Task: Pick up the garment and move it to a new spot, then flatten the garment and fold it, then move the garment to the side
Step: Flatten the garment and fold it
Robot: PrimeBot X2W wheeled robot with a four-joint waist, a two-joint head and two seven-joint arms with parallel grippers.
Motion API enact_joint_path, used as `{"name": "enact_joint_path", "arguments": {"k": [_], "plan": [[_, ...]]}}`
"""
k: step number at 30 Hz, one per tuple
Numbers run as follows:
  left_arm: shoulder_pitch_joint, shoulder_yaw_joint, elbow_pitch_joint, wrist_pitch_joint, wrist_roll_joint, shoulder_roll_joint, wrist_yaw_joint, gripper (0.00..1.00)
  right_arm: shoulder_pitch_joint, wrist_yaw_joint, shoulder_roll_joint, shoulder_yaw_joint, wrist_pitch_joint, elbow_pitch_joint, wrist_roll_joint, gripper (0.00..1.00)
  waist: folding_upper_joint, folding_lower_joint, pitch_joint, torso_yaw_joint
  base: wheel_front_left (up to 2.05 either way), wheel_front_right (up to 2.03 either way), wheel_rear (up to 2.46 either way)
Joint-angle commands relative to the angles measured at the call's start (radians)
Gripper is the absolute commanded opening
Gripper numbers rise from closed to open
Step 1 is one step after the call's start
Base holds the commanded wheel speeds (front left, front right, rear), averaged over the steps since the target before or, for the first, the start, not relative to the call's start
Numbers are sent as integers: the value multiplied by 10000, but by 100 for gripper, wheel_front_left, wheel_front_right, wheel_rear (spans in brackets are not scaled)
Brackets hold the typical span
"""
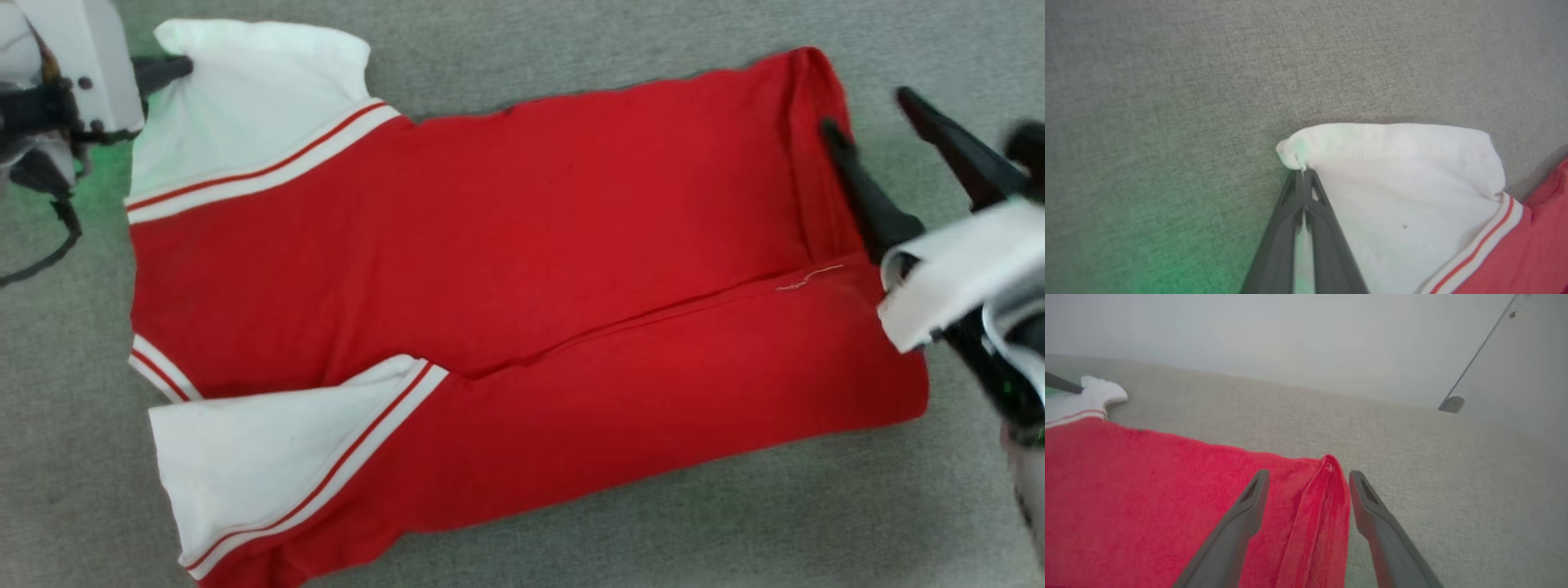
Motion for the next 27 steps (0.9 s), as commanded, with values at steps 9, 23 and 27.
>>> {"name": "enact_joint_path", "arguments": {"k": [9, 23, 27], "plan": [[160, -320, -497, -73, -225, -452, -38, 0, -3151, -2, -1195, 1311, 4795, 1923, 2015, 100, 0, 0, 355, 435, 0, 0, 0], [-76, -557, -1223, -314, -480, -718, -40, 0, -4599, -1, -1546, 2167, 6031, 4132, 2724, 29, 0, 0, 678, 860, 0, 0, 0], [-69, -490, -1437, -631, -609, -736, -40, 0, -4522, -1, -1766, 2385, 5586, 4287, 2973, 0, 0, 0, 483, 1017, 0, 0, 0]]}}
